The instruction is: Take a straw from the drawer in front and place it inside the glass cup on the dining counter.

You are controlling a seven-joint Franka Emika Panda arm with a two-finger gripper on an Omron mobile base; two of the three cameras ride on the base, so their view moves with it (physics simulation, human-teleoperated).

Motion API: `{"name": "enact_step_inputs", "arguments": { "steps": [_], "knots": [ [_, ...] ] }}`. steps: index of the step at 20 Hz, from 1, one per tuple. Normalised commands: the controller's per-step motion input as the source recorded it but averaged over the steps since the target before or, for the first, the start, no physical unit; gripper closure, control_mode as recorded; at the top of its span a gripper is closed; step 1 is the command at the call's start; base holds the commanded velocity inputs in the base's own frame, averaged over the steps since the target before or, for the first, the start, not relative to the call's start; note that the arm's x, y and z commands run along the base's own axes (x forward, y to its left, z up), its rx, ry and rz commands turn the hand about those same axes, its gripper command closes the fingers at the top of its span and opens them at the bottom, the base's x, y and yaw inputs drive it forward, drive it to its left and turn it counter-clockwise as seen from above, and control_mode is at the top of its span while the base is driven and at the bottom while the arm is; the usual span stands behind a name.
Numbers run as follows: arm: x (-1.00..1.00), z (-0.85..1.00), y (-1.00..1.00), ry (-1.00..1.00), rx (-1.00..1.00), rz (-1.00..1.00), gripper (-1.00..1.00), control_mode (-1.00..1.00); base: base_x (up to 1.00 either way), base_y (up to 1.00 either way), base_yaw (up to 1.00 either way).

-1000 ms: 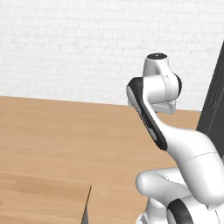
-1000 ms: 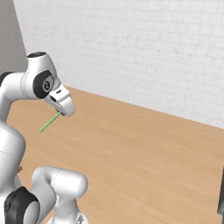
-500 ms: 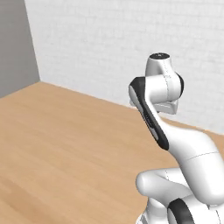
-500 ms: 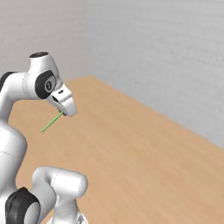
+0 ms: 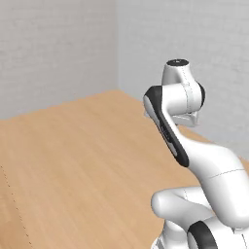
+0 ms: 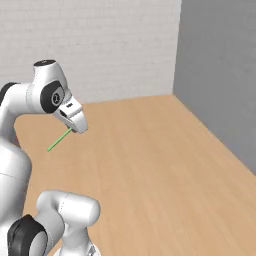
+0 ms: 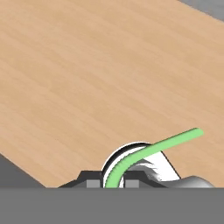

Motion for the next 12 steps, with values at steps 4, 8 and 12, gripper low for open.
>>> {"name": "enact_step_inputs", "arguments": {
  "steps": [4, 8, 12],
  "knots": [
    [0.0, 0.0, 0.0, 0.0, 0.0, 0.0, 1.0, 1.0, 1.0, -0.33, 0.66],
    [0.0, 0.0, 0.0, 0.0, 0.0, 0.0, 1.0, 1.0, 1.0, -0.43, 0.63],
    [0.0, 0.0, 0.0, 0.0, 0.0, 0.0, 1.0, 1.0, 1.0, -0.51, 0.58]
  ]
}}
